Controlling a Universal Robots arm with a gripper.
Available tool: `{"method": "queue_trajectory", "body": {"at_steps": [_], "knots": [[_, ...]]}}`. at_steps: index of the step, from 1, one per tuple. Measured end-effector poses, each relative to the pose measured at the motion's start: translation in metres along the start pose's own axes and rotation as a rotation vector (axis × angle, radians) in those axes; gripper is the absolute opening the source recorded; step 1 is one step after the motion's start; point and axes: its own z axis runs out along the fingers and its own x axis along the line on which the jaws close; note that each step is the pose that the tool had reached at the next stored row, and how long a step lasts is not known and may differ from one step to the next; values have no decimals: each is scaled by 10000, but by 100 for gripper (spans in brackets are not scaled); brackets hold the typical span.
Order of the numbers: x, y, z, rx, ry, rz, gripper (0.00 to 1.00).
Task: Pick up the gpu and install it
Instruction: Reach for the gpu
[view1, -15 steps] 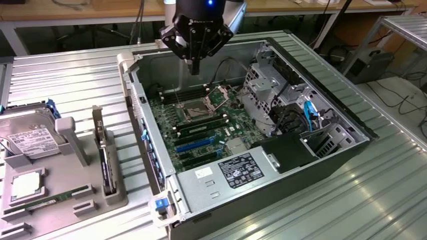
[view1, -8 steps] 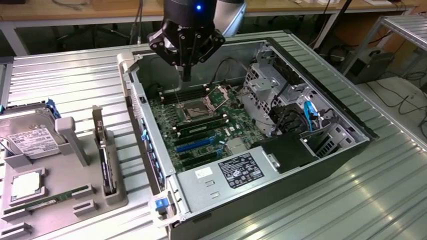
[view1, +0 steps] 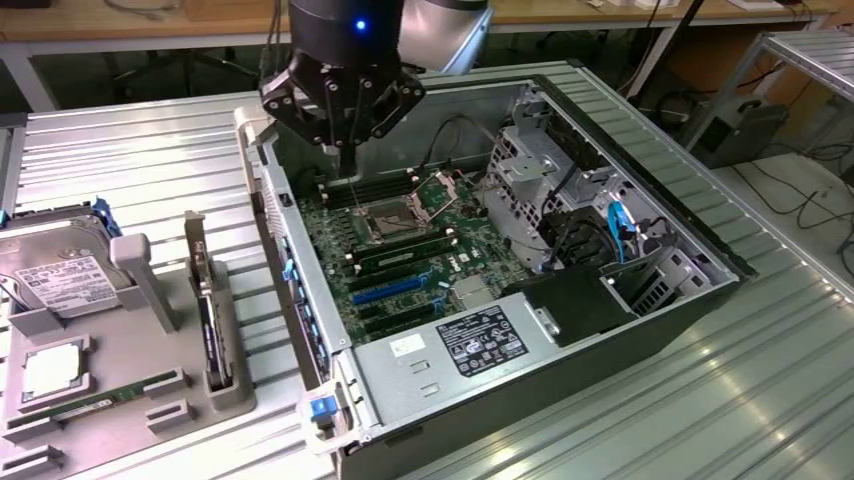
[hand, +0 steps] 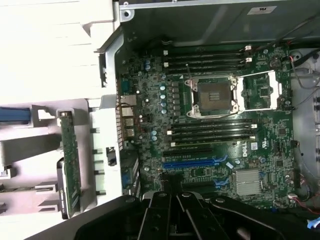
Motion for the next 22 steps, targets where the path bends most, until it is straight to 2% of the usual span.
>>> {"method": "queue_trajectory", "body": {"at_steps": [12,22], "knots": [[489,-155,14,-2,-1,0,11],[949,-250,144,-1,-1,0,11]]}}
